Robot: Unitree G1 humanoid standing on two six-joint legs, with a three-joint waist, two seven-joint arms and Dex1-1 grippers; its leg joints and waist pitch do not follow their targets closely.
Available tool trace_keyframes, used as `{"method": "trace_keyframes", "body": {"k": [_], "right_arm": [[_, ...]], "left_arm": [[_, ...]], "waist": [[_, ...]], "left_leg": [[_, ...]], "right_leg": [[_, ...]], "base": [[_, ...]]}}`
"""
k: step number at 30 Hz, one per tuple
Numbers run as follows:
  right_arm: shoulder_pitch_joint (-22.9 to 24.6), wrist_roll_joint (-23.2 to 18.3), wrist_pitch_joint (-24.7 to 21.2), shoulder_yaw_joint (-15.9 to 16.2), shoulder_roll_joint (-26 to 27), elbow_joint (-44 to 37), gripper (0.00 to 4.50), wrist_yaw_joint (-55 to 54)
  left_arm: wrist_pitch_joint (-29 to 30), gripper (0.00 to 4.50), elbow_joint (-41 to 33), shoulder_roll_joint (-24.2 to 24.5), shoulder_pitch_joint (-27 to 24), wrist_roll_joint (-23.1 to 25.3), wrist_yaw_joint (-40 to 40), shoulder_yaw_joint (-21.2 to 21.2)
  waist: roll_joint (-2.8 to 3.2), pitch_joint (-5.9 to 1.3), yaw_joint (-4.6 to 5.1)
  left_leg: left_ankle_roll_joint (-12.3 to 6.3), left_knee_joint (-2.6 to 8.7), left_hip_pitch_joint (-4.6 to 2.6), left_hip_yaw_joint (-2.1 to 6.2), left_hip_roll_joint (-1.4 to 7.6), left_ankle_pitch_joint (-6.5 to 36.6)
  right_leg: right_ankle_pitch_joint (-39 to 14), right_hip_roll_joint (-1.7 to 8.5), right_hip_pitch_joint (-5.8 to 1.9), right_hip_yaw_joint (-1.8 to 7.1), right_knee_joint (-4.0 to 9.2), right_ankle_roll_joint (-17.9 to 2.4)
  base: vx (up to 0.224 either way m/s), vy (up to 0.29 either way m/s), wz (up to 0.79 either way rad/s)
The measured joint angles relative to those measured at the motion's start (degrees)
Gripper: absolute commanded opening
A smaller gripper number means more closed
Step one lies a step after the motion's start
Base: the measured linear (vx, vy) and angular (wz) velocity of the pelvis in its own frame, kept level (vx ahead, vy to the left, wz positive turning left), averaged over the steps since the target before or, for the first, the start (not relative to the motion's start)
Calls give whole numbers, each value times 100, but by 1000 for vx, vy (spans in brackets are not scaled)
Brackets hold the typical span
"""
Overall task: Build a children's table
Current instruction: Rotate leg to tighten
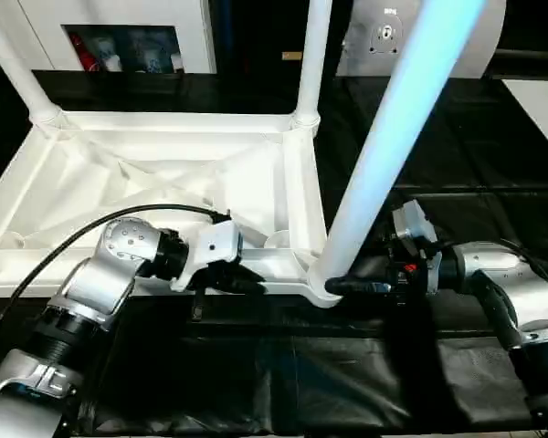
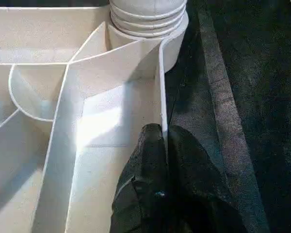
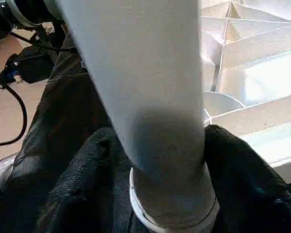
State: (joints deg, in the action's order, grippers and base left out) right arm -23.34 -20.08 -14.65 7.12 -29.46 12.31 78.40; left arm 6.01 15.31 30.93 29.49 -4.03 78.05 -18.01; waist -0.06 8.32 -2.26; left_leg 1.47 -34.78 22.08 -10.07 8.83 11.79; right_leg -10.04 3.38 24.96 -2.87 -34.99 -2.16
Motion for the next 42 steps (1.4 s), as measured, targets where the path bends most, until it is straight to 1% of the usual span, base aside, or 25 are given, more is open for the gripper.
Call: {"method": "trace_keyframes", "body": {"k": [1,3,4,5,10,12,14,15,17,18,19,22,24,25,28,29,30,32,33,34,35,36,39,41,42], "right_arm": [[-24,0,0,10,-7,29,234,48],[-34,3,0,17,-13,39,229,72],[-43,3,0,21,-14,55,211,79],[-50,2,0,25,-15,67,206,82],[-44,-2,-39,27,-14,48,198,63],[47,-14,-229,-41,72,-97,198,-175],[92,20,-415,-119,293,-199,198,-695],[92,72,-461,-168,403,-223,198,-969],[93,241,-532,-305,682,-269,198,-1666],[96,308,-608,-383,852,-308,197,-2045],[94,409,-687,-486,1101,-348,197,-2545],[92,644,-858,-655,1598,-481,196,-3632],[46,845,-890,-726,1923,-499,196,-4307],[0,991,-904,-772,2166,-498,195,-4789],[-123,1314,-950,-934,2715,-491,195,-5937],[-146,1380,-942,-972,2805,-484,195,-6143],[-148,1381,-920,-1000,2836,-479,230,-6228],[-146,1374,-888,-1004,2875,-486,267,-6305],[-142,1363,-887,-1006,2883,-500,267,-6305],[-127,1342,-889,-1006,2880,-529,283,-6290],[-109,1332,-889,-1006,2865,-553,283,-6258],[-97,1317,-884,-1004,2823,-564,296,-6180],[-57,1244,-838,-916,2480,-572,315,-5634],[10,1135,-738,-861,2176,-556,340,-5143],[37,1097,-696,-836,2047,-546,340,-4940]], "left_arm": [[-20,0,25,3,3,-18,27,0],[-25,0,31,8,6,-24,61,0],[-29,0,39,7,9,-25,74,0],[-35,0,54,5,14,-27,76,-1],[-44,0,76,-5,25,-28,79,-3],[50,0,74,-76,24,-36,-4,24],[267,0,74,-137,24,-8,-285,121],[383,0,70,-187,24,32,-441,165],[631,0,64,-348,45,145,-832,255],[793,0,58,-454,45,157,-1034,308],[993,0,30,-589,50,185,-1308,363],[1421,0,-121,-905,52,308,-1866,410],[1658,0,-159,-1166,76,411,-2283,453],[1789,0,-159,-1353,103,493,-2576,485],[2121,0,-134,-1897,223,697,-3352,562],[2183,0,-134,-2020,240,733,-3487,560],[2238,0,-142,-2083,252,739,-3558,550],[2289,0,-186,-2113,252,739,-3607,540],[2303,0,-205,-2112,252,739,-3607,539],[2303,0,-222,-2108,251,739,-3605,527],[2303,0,-238,-2090,250,739,-3587,513],[2298,0,-259,-2066,243,738,-3565,496],[2209,0,-283,-1934,239,715,-3408,430],[2113,0,-283,-1767,239,698,-3211,400],[2060,0,-281,-1686,239,690,-3129,386]], "waist": [[0,0,-4],[0,0,-11],[0,0,-14],[0,0,-14],[-1,0,-17],[-3,-2,-16],[-3,-2,26],[-4,-3,37],[-6,-3,94],[-7,-3,134],[-7,-3,198],[-8,-3,299],[-1,-6,324],[1,-6,334],[14,-5,332],[21,-6,330],[25,-9,329],[30,-12,328],[30,-12,322],[31,-12,312],[30,-12,306],[30,-12,305],[30,-11,297],[30,-11,278],[30,-11,276]], "left_leg": [[0,1,0,0,0,0],[0,1,1,0,0,0],[0,1,1,0,0,0],[0,0,1,0,0,0],[0,-2,1,0,0,0],[0,-1,-2,0,2,0],[8,-4,-7,0,2,-6],[-1,-3,-8,0,3,-15],[19,0,-12,-2,3,-27],[26,2,-15,-2,3,-32],[35,2,-15,-3,3,-33],[57,2,-15,-4,3,-27],[57,3,-18,-4,3,-28],[59,4,-18,-4,3,-29],[58,6,-12,-5,1,-31],[58,6,-9,-7,-2,-31],[56,13,-9,-8,-9,-30],[25,28,-9,-9,-16,-45],[22,32,-9,-9,-16,-46],[21,37,-8,-8,-15,-46],[20,42,-8,-8,-15,-45],[20,44,-8,-8,-14,-45],[18,45,-4,-7,-9,-44],[18,45,-5,-7,-4,-44],[18,44,-5,-6,1,-44]], "right_leg": [[0,0,0,-1,0,0],[0,0,0,-1,0,0],[0,0,0,-1,0,0],[0,0,0,-1,0,0],[0,0,-1,-1,-1,0],[0,0,-2,-1,-2,0],[3,0,-4,-1,-8,-5],[7,0,-5,-1,-7,-11],[10,0,-5,-1,-3,-14],[10,0,-6,-1,0,-14],[9,0,-5,-1,1,-12],[-2,0,-5,0,5,9],[-2,0,-5,2,4,10],[-2,-1,-4,1,4,11],[-2,-1,-3,5,9,12],[-1,-1,-3,10,12,11],[4,0,-3,17,14,3],[23,1,-3,23,18,-18],[25,1,-2,22,18,-15],[26,1,0,20,18,-14],[26,0,2,18,18,-13],[26,0,4,18,18,-13],[26,-2,8,11,18,-13],[26,-4,8,6,18,-13],[26,-7,8,4,17,-13]], "base": [[0,0,0],[0,0,0],[0,0,0],[0,0,0],[0,0,0],[0,0,0],[0,0,0],[0,0,0],[0,0,0],[0,0,0],[0,0,0],[0,0,0],[0,0,0],[0,0,0],[0,0,0],[0,0,0],[0,0,0],[0,0,0],[0,0,0],[0,0,0],[0,0,0],[0,0,0],[0,0,0],[0,0,0],[0,0,0]]}}
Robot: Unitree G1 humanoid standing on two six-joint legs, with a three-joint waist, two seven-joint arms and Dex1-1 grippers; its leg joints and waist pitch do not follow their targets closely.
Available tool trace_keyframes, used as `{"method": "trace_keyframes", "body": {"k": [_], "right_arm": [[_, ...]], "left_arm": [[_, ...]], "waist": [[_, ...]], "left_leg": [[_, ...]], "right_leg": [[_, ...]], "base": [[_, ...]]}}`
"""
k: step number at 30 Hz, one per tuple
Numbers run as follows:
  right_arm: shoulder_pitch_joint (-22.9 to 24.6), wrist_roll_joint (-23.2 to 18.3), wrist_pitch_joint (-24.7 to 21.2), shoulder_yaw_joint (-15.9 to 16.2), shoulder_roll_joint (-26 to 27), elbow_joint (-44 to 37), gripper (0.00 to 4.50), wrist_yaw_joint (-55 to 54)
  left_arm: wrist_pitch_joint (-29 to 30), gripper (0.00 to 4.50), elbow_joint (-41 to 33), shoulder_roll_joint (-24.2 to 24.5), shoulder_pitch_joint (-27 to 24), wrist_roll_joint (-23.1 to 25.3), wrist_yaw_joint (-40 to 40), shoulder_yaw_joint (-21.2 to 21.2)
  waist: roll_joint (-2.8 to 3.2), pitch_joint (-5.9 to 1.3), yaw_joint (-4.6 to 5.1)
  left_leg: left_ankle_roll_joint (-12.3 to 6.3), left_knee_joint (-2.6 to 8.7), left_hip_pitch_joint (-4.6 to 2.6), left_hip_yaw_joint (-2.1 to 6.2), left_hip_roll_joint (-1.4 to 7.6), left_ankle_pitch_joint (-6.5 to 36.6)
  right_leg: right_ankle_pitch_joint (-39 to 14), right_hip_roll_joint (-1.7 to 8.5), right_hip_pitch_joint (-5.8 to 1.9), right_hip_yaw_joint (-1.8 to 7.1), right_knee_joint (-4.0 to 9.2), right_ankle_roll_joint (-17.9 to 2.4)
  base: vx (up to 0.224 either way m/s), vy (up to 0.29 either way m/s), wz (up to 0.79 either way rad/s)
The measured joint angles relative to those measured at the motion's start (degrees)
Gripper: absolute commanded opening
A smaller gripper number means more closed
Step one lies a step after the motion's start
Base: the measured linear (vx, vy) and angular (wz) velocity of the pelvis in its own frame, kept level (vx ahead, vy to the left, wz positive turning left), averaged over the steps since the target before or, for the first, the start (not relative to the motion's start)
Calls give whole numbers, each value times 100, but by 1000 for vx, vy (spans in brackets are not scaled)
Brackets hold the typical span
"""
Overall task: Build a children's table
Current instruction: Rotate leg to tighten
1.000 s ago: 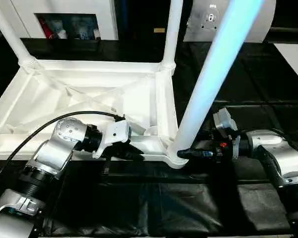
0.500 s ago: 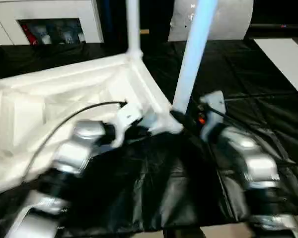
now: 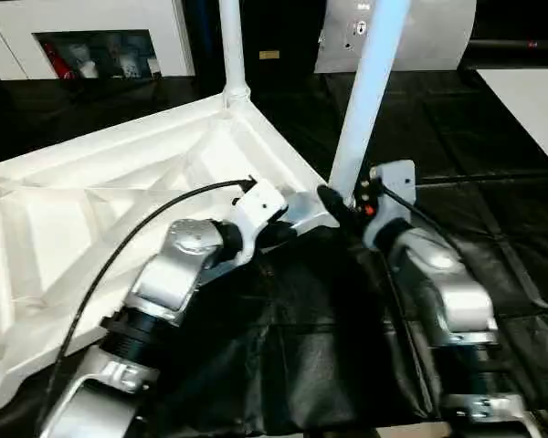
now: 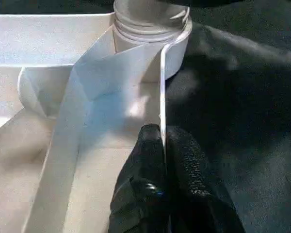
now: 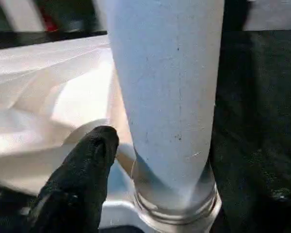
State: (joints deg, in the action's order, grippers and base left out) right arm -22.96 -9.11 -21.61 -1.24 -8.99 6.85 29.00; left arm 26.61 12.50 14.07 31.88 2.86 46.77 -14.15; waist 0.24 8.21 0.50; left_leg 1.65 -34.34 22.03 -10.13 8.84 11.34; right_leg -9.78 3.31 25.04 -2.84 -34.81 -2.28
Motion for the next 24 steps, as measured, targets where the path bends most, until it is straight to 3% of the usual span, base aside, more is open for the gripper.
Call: {"method": "trace_keyframes", "body": {"k": [5,8,15,16,24], "right_arm": [[19,-182,310,147,-727,178,393,1186],[20,-243,492,213,-1113,330,420,1898],[6,-535,880,447,-1601,546,420,3365],[-20,-595,913,483,-1666,597,395,3555],[-245,-876,850,665,-1873,936,342,4572]], "left_arm": [[-646,0,191,474,0,-106,656,-87],[-959,0,251,796,-18,-187,1090,-111],[-1567,0,305,1309,-100,-427,2183,-259],[-1649,0,330,1350,-101,-452,2326,-283],[-1912,0,354,1609,-112,-575,2888,-388]], "waist": [[-3,2,-7],[-3,2,-60],[-9,4,-216],[-12,4,-242],[-31,8,-271]], "left_leg": [[0,-4,2,1,7,-1],[0,-7,4,2,9,-1],[-1,-22,6,2,9,-1],[-3,-24,6,2,9,-2],[-7,-35,8,2,10,-5]], "right_leg": [[0,-3,3,-8,-6,0],[1,-3,3,-12,-7,0],[1,2,-4,-13,-11,-1],[2,3,-7,-13,-11,-2],[3,5,-10,-13,-19,-5]], "base": [[0,0,0],[0,0,0],[0,0,0],[0,0,0],[0,0,0]]}}
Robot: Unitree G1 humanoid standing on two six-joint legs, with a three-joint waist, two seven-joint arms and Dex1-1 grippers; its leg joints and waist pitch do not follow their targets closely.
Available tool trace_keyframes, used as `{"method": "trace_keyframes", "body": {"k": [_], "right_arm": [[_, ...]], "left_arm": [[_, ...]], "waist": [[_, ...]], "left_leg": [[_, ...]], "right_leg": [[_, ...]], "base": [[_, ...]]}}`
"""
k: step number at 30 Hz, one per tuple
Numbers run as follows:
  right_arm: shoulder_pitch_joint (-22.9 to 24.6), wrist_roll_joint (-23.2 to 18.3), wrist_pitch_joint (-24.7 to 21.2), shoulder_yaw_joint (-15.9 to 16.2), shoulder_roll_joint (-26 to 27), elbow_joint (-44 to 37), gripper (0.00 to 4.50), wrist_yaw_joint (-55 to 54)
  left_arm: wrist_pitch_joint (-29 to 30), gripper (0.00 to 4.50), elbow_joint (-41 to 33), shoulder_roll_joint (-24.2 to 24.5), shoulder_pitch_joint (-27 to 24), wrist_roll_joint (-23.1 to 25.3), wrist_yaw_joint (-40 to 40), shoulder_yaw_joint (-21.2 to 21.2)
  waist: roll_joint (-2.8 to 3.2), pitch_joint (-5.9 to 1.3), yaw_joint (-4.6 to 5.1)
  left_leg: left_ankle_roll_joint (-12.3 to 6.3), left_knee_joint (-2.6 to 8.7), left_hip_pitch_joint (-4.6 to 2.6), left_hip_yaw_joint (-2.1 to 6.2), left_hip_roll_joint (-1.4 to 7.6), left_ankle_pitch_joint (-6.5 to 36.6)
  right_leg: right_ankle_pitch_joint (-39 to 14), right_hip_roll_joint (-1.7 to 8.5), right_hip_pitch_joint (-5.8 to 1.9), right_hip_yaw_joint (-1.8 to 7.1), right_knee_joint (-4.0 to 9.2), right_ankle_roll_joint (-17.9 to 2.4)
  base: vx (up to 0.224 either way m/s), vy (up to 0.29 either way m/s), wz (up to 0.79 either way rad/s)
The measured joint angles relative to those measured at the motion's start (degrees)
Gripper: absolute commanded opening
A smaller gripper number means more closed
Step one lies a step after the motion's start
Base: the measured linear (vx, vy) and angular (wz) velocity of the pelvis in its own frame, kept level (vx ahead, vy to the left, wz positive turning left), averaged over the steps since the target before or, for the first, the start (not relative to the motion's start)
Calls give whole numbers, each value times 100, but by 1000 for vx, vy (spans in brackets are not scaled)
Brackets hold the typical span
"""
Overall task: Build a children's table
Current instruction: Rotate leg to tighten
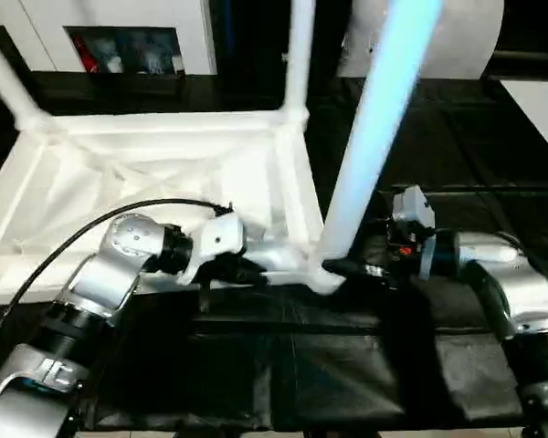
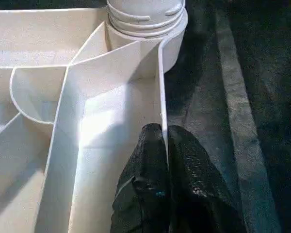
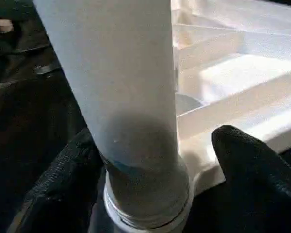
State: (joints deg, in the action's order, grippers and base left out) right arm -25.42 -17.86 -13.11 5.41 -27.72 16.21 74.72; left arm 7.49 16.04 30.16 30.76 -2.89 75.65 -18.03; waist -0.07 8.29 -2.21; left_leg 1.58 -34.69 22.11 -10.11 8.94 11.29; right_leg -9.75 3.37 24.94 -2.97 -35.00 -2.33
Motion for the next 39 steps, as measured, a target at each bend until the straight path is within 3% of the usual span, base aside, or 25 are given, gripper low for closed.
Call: {"method": "trace_keyframes", "body": {"k": [16,24,29,32,35,39], "right_arm": [[-207,-53,-107,246,-163,258,204,774],[-30,-161,-442,168,-167,-30,194,683],[301,-149,-669,-25,38,-457,194,-87],[320,80,-823,-301,531,-589,194,-1247],[308,305,-1081,-577,984,-729,194,-2422],[183,768,-1366,-922,1927,-902,193,-4413]], "left_arm": [[-106,0,-60,169,-90,-129,300,-1],[-3,0,-140,147,-129,-183,305,8],[428,0,-263,-19,-156,-104,-133,72],[912,0,-262,-350,-116,57,-798,234],[1414,0,-271,-849,-45,189,-1556,342],[2009,0,-192,-1658,158,442,-2746,461]], "waist": [[-43,3,3],[-43,3,-20],[-43,2,-2],[-43,3,88],[-45,4,199],[-39,5,268]], "left_leg": [[0,2,2,0,4,0],[0,8,2,0,4,0],[4,6,-8,0,4,-2],[34,6,-10,-3,4,-13],[44,8,-12,-4,4,-17],[48,12,-9,-4,2,-20]], "right_leg": [[0,0,2,-7,1,1],[-1,0,2,-8,4,1],[-1,1,-6,-8,5,2],[-7,1,-1,-7,8,12],[-15,1,-3,-7,14,26],[-16,1,3,-6,17,28]], "base": [[0,0,0],[0,0,0],[0,0,0],[0,0,0],[0,0,0],[0,0,0]]}}
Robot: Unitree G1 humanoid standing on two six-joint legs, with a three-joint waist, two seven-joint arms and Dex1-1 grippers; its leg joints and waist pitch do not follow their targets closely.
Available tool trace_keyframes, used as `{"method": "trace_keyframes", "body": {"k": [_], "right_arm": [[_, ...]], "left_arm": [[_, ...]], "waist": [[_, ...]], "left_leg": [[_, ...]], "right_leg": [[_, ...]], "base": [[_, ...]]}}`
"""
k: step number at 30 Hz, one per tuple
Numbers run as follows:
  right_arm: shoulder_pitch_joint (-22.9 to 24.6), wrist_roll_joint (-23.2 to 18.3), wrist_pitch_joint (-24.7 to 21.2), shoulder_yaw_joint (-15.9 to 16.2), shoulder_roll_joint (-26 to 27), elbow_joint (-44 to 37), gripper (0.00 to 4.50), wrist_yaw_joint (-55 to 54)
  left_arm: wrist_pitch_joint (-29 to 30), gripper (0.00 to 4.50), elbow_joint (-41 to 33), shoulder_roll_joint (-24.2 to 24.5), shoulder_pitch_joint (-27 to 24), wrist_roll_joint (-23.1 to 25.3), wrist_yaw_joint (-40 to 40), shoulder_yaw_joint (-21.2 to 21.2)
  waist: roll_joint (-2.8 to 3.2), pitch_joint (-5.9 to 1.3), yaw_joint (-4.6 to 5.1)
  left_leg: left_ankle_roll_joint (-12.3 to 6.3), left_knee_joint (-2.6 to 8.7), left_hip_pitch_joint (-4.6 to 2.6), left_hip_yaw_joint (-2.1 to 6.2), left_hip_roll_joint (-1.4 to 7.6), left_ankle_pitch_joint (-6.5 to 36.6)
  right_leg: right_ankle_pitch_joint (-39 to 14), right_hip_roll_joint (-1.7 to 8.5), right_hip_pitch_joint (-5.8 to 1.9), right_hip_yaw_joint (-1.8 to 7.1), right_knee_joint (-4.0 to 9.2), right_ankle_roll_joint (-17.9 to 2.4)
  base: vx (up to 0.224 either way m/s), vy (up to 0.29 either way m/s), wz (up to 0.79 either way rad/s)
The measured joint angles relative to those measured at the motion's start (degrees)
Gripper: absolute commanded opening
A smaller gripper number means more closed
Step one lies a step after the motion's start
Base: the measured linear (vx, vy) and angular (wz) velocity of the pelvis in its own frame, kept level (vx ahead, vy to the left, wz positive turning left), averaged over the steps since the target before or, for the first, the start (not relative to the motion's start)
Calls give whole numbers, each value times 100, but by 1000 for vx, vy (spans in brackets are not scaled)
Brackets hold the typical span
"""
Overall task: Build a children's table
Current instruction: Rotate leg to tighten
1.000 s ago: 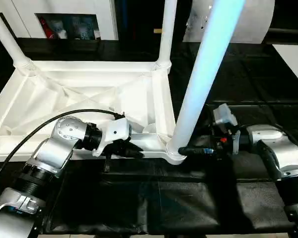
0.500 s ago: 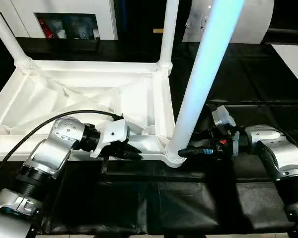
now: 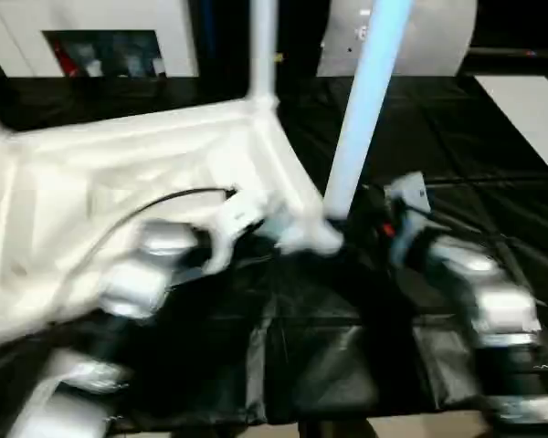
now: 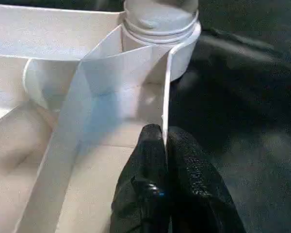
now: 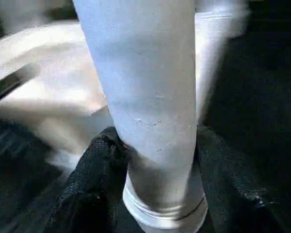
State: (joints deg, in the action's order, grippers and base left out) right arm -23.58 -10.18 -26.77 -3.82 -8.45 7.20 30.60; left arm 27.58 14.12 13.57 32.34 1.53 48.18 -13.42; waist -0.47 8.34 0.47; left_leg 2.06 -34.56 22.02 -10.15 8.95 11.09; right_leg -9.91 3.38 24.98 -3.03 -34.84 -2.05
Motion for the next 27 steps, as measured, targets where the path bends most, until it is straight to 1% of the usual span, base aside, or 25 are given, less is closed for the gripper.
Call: {"method": "trace_keyframes", "body": {"k": [1,3,4,6,7,8,9,10,11,13,15,17,18,20,21,24,26,27], "right_arm": [[-33,73,-41,-28,146,-23,192,-340],[-131,196,-52,-91,467,-8,192,-917],[-232,319,-17,-126,720,65,192,-1306],[-327,392,27,-127,821,153,192,-1572],[-328,391,88,-133,868,174,226,-1641],[-327,392,126,-135,885,180,247,-1661],[-327,391,147,-134,884,181,247,-1654],[-314,389,186,-122,883,178,269,-1612],[-296,388,215,-117,867,172,269,-1555],[-245,320,256,-48,694,154,297,-1273],[-123,217,334,-2,379,142,305,-836],[-12,117,378,38,160,197,325,-440],[1,101,388,41,121,205,347,-349],[1,45,503,95,-139,209,350,18],[0,13,533,89,-250,209,360,143],[-2,-160,645,113,-758,227,360,925],[27,-264,865,290,-1223,244,360,1716],[79,-271,970,334,-1407,244,360,2001]], "left_arm": [[88,0,0,-146,21,38,-206,-1],[165,0,24,-292,69,84,-500,15],[241,0,45,-389,111,121,-681,31],[294,0,50,-481,141,164,-827,50],[302,0,29,-486,141,183,-837,47],[303,0,9,-479,140,198,-832,45],[303,0,-3,-473,139,204,-829,40],[303,0,-34,-444,136,208,-818,19],[302,0,-52,-416,134,208,-790,6],[290,0,-110,-295,126,206,-708,-44],[173,0,-168,-117,78,193,-556,-103],[34,0,-208,47,29,156,-383,-120],[-12,0,-211,80,18,156,-336,-121],[-256,0,-206,247,-42,116,-99,-147],[-363,0,-205,325,-75,73,14,-156],[-762,0,-172,694,-129,-39,515,-227],[-1056,0,-126,971,-139,-126,949,-277],[-1136,0,-117,1082,-149,-180,1152,-304]], "waist": [[-1,0,10],[10,2,25],[11,3,42],[11,3,54],[11,3,58],[11,3,59],[11,3,57],[10,3,55],[10,3,54],[10,3,63],[7,4,63],[8,5,76],[9,6,77],[9,6,69],[8,6,57],[8,6,10],[5,8,-26],[4,8,-62]], "left_leg": [[0,7,-3,0,0,0],[0,15,0,0,0,0],[1,20,1,0,0,0],[0,28,4,0,-1,1],[-11,33,4,0,-1,-1],[-18,37,6,0,-1,-4],[-23,41,6,0,-1,-6],[-26,47,6,0,-1,-6],[-26,52,5,0,-1,-6],[-27,61,5,1,1,-7],[-27,71,4,2,3,-7],[-28,75,5,3,6,-8],[-28,77,5,3,8,-8],[-28,76,6,5,13,-8],[-28,76,8,9,15,-8],[-28,73,10,10,19,-8],[-28,70,13,10,22,-8],[-28,70,11,10,23,-8]], "right_leg": [[0,0,-5,0,5,1],[0,-1,2,0,5,1],[2,-1,7,-1,5,3],[7,-2,7,-1,10,-3],[19,-2,5,-2,12,-23],[21,-2,7,-2,13,-24],[22,-2,7,-3,14,-24],[21,-2,7,-5,14,-24],[21,-2,8,-7,15,-23],[21,-3,9,-13,21,-23],[21,-5,8,-18,29,-23],[21,-7,10,-22,33,-23],[21,-8,11,-25,32,-23],[21,-10,10,-34,33,-23],[21,-10,10,-39,35,-23],[21,-10,7,-45,36,-23],[21,-10,5,-49,36,-23],[21,-9,1,-50,38,-23]], "base": [[0,0,0],[0,0,0],[0,0,0],[0,0,0],[0,0,0],[0,0,0],[0,0,0],[0,0,0],[0,0,0],[0,0,0],[0,0,0],[0,0,0],[0,0,0],[0,0,0],[0,0,0],[0,0,0],[0,0,0],[0,0,0]]}}
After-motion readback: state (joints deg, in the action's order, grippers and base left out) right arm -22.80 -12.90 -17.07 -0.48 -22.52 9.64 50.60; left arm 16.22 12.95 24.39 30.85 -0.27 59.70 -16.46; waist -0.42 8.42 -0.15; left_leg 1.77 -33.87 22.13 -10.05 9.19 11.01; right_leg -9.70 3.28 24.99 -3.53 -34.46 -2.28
